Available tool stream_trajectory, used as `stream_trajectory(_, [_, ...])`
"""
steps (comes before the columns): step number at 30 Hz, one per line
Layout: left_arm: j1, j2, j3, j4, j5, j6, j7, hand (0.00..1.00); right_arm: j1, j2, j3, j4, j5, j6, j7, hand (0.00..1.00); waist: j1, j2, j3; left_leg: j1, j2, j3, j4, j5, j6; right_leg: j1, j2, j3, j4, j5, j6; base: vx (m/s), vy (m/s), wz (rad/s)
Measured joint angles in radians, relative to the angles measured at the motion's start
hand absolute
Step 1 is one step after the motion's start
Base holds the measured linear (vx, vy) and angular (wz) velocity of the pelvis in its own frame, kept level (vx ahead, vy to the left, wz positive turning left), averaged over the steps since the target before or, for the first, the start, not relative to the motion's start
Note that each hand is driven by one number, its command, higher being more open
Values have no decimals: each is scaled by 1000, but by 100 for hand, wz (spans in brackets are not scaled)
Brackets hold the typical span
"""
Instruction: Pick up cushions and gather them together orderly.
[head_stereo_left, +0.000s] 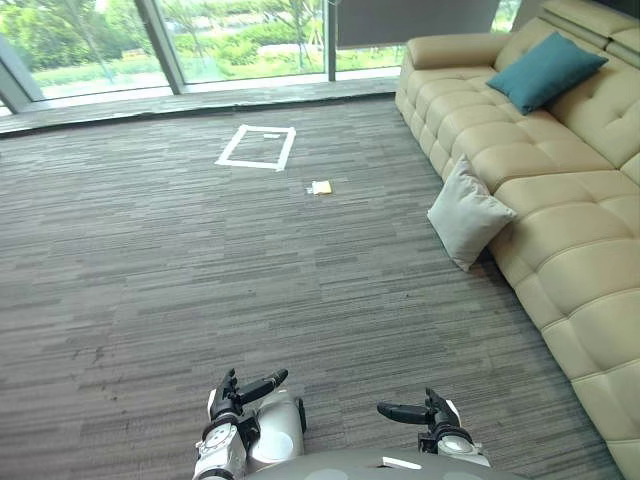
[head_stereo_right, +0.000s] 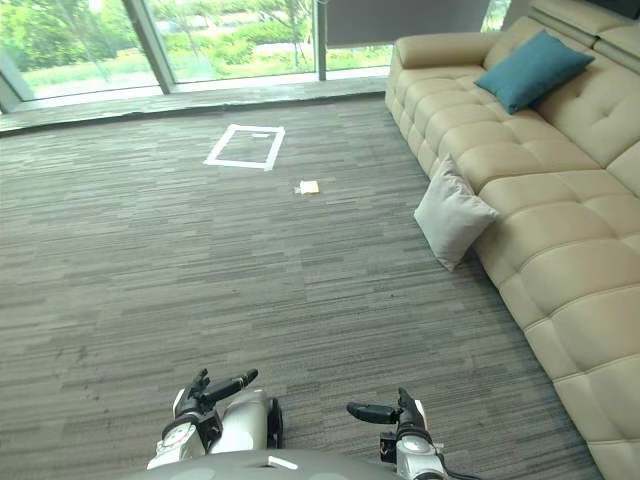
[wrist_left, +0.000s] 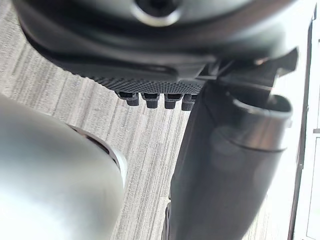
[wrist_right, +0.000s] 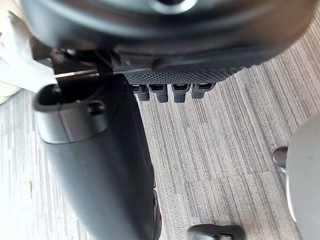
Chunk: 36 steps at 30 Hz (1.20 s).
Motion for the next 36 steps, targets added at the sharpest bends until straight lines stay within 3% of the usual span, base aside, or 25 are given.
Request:
stream_trajectory(2, [-1,23,-6,7,11,0,-2,100,21,26,12,-6,0,-1,2,100,1,-57,-32,7,-58,42,23,-58,48,-74,-74,48,146,9,6,587,329,-14])
stream_trajectory(3, [-10,28,-6,21,11,3,0,100,21,22,18,-6,0,-1,7,100,0,-60,-34,23,-75,60,50,-100,72,-107,-97,64,255,34,38,514,296,-8])
stream_trajectory(4, [-12,29,-6,28,11,6,2,100,20,20,20,-6,0,-1,7,100,0,-59,-33,33,-79,68,55,-112,80,-122,-103,73,300,48,48,504,294,-28])
stream_trajectory(5, [-18,31,-10,54,10,12,14,100,7,18,22,-14,-1,-3,9,100,-1,-47,-26,99,-90,92,51,-159,99,-231,-114,122,568,159,91,386,226,-32])
stream_trajectory(6, [-21,31,-13,59,10,12,15,100,6,18,23,-20,-1,-5,9,100,-1,-44,-22,115,-91,96,46,-167,99,-254,-113,127,622,167,102,582,317,-53])
stream_trajectory(7, [-27,25,-20,81,9,23,17,100,4,15,31,-50,-1,-20,12,100,-4,-22,-4,225,-95,115,0,-195,98,-380,-126,91,866,168,103,455,222,-35])
stream_trajectory(9, [-28,24,-37,81,10,24,20,100,5,15,31,-62,-1,-27,12,100,-5,-14,-2,283,-98,123,-41,-200,99,-438,-136,46,917,159,89,343,125,-26])
stream_trajectory(10, [-18,27,-75,81,11,24,21,100,4,14,31,-77,-2,-43,9,100,-14,-3,2,381,-96,128,-121,-201,96,-512,-148,-77,878,127,38,309,36,-12])
stream_trajectory(12, [-11,31,-83,81,11,24,20,100,3,16,30,-79,-3,-49,9,100,-23,-7,1,441,-93,129,-168,-201,92,-536,-150,-167,784,103,17,286,-10,-2])
stream_trajectory(14, [-7,33,-84,82,11,24,20,100,-9,21,27,-84,-5,-57,8,100,-40,-8,1,500,-78,131,-224,-207,70,-585,-127,-276,594,98,7,353,-99,-1])
stream_trajectory(16, [-2,36,-94,83,11,24,18,100,-26,28,15,-76,-9,-55,10,100,-53,-7,2,531,-67,131,-258,-212,47,-601,-95,-311,413,119,7,408,-159,-2])
stream_trajectory(17, [3,43,-103,87,12,24,15,100,-34,32,-2,-61,-11,-53,11,100,-57,-12,3,561,-72,123,-276,-220,30,-586,-72,-311,298,235,-58,486,-192,-4])
stream_trajectory(18, [1,32,-115,104,12,27,15,100,-37,24,-14,-60,-18,-50,10,100,-54,9,3,579,-56,113,-281,-223,23,-570,-54,-321,298,223,-85,407,-148,-4])
stream_trajectory(20, [1,19,-115,104,30,28,8,100,-39,21,-43,-61,-20,-44,10,100,-57,30,0,576,-36,91,-256,-212,15,-567,-33,-320,313,171,-97,522,-236,-12])
stream_trajectory(22, [-2,16,-111,104,47,29,4,100,-40,20,-63,-59,-20,-37,8,100,-59,35,0,558,-16,76,-171,-212,9,-535,-18,-324,303,142,-101,463,-272,-2])
stream_trajectory(23, [-2,14,-97,97,52,29,-1,100,-34,13,-69,-56,-20,-28,6,100,-59,37,1,508,13,53,-6,-204,-24,-481,2,-331,263,133,-102,380,-245,5])
stream_trajectory(24, [5,8,-64,83,51,28,-6,100,-26,7,-66,-56,-20,-23,5,100,-59,38,5,424,48,20,209,-172,-93,-419,27,-331,214,131,-103,326,-203,-2])
stream_trajectory(26, [15,-5,-19,54,51,21,-3,100,-20,-4,-45,-49,-20,-24,1,100,-57,44,6,307,91,14,471,-175,-95,-346,67,-305,159,124,-115,314,-108,-39])
stream_trajectory(27, [17,-11,-7,40,50,21,-4,100,-28,-7,-33,-37,-19,-23,1,100,-54,42,7,252,95,17,526,-187,-76,-315,79,-281,136,123,-116,248,-22,-62])
stream_trajectory(29, [16,-9,-2,24,48,18,-2,100,-32,-6,-26,-18,-17,-19,0,100,-40,32,11,190,90,52,482,-224,-50,-271,83,-223,104,124,-112,220,42,-88])
stream_trajectory(31, [16,-12,-2,19,47,8,-2,100,-28,-5,-27,-18,-15,-13,-1,100,-31,28,13,155,78,65,337,-238,-27,-238,77,-170,72,126,-100,242,90,-92])
stream_trajectory(33, [12,-10,-2,19,43,-1,-2,100,-27,-4,-27,-18,-13,-8,-3,100,-29,20,17,130,56,43,184,-234,-25,-207,62,-138,48,122,-85,303,152,-54])
stream_trajectory(35, [6,-6,-1,19,40,-3,-2,100,-22,-3,-26,-16,-9,-3,-10,100,-27,5,20,93,5,-41,24,-207,-23,-180,33,-98,24,110,-59,353,215,-48])
stream_trajectory(36, [-2,-7,0,20,36,-3,1,100,-22,-6,-18,-7,-9,-3,-15,100,-18,5,21,70,-17,-78,-63,-160,-29,-165,15,-69,12,95,-33,371,264,-51])
